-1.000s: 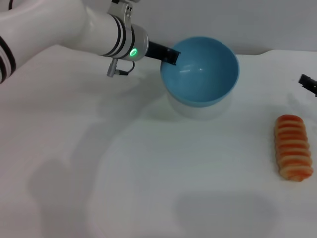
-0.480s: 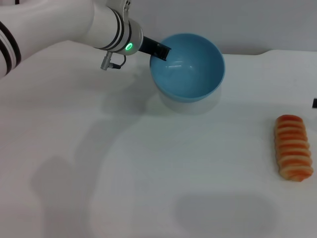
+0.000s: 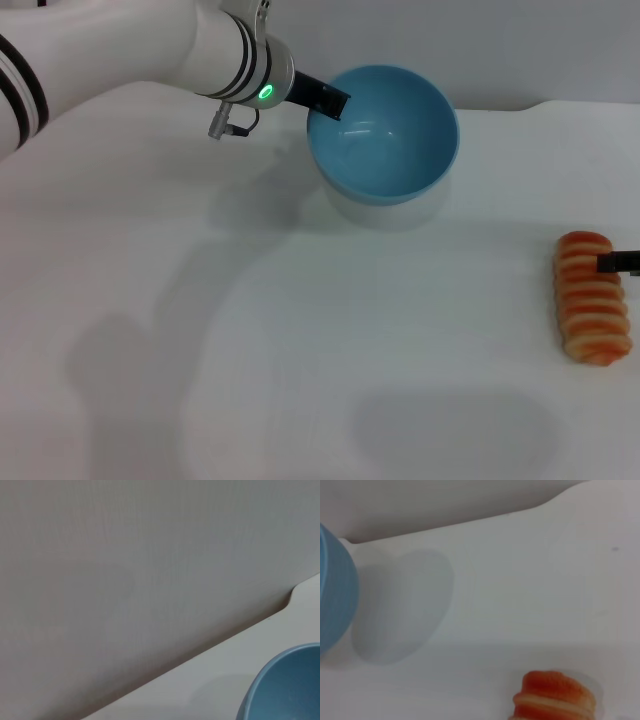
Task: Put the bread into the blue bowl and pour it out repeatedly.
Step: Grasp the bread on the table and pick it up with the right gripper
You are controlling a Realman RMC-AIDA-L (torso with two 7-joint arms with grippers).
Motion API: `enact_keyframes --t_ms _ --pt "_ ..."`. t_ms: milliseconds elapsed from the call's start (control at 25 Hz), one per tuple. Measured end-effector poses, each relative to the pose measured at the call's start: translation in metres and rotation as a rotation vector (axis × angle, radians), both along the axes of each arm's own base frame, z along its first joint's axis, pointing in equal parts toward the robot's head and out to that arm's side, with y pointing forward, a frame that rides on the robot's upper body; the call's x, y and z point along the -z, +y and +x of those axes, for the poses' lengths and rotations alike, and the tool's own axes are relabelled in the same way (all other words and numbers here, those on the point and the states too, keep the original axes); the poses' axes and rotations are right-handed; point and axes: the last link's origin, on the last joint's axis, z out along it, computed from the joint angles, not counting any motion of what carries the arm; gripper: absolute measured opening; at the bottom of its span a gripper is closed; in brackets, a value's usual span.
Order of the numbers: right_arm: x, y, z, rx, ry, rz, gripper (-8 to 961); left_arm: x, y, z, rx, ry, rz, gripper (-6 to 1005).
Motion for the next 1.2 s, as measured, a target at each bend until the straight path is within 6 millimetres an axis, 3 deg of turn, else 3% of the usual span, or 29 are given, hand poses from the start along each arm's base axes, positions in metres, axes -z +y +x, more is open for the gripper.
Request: enact_keyframes --t_ms 360,720,1200 --pt "0.031 0.011 -0.001 0.038 -0.037 -0.033 612 0.001 0.000 0.000 0.001 0.002 -0.001 -1" --pt "0.044 0.014 -0.009 0.001 -0.067 -0.065 561 0.001 -0.001 -0.003 0.002 0.003 0.002 -2" --pt "0.042 0.009 -0.011 -0.009 -0.054 -0.103 481 0.002 -0.001 -0.003 0.001 -0.001 0.002 -2"
